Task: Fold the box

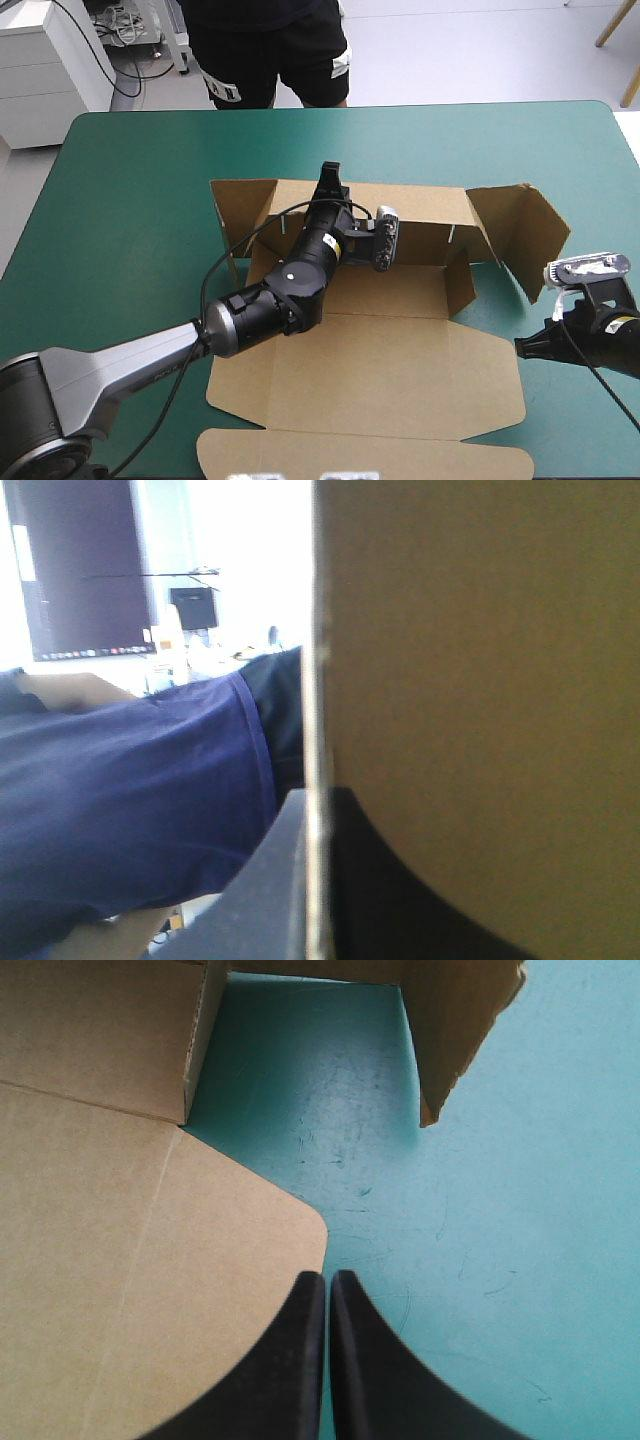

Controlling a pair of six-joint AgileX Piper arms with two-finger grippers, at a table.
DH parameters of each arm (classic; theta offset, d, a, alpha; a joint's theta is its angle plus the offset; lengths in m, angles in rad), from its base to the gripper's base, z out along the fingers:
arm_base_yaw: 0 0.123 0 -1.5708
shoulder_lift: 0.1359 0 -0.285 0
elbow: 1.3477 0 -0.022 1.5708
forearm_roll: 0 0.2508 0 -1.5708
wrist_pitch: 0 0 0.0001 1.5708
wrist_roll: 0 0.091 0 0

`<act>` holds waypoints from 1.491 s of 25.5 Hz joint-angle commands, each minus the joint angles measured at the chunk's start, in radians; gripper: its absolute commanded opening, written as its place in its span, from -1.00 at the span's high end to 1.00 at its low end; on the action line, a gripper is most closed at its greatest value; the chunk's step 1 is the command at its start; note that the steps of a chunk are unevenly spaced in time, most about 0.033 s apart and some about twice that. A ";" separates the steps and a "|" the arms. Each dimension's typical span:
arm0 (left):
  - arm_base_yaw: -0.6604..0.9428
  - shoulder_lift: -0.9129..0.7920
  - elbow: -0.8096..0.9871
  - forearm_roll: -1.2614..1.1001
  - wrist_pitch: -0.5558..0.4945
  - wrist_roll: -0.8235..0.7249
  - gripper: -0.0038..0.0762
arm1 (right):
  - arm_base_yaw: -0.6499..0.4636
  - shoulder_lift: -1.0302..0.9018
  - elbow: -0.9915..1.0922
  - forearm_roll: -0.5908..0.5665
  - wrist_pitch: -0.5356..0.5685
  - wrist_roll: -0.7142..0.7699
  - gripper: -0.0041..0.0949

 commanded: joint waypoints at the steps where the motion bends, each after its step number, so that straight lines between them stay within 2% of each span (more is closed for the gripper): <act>1: -0.046 -0.047 0.030 0.246 0.057 -0.207 0.92 | -0.002 -0.005 -0.023 0.016 -0.025 -0.002 0.92; 4: -0.060 -0.047 0.074 0.324 0.100 -0.294 0.92 | -0.002 -0.005 -0.023 0.016 -0.021 -0.002 0.92; 8: -0.063 -0.047 0.110 0.328 0.131 -0.332 0.92 | -0.002 -0.005 -0.023 0.016 -0.021 -0.002 0.92; 21: -0.063 -0.046 0.132 0.325 0.115 -0.358 0.92 | -0.002 -0.005 -0.023 0.014 -0.037 -0.005 0.92; 24: -0.063 -0.046 0.132 0.325 0.105 -0.358 0.92 | -0.002 -0.005 -0.023 0.014 -0.044 -0.005 0.86; 31: -0.063 -0.046 0.132 0.325 0.083 -0.343 0.92 | -0.002 -0.005 -0.023 0.018 -0.039 0.138 0.23; 36: -0.063 -0.046 0.132 0.325 0.083 -0.343 0.92 | -0.002 -0.005 -0.023 0.077 -0.017 0.150 -0.28; 38: -0.063 -0.046 0.132 0.325 0.083 -0.343 0.92 | -0.002 -0.005 -0.023 0.111 -0.014 0.150 -0.42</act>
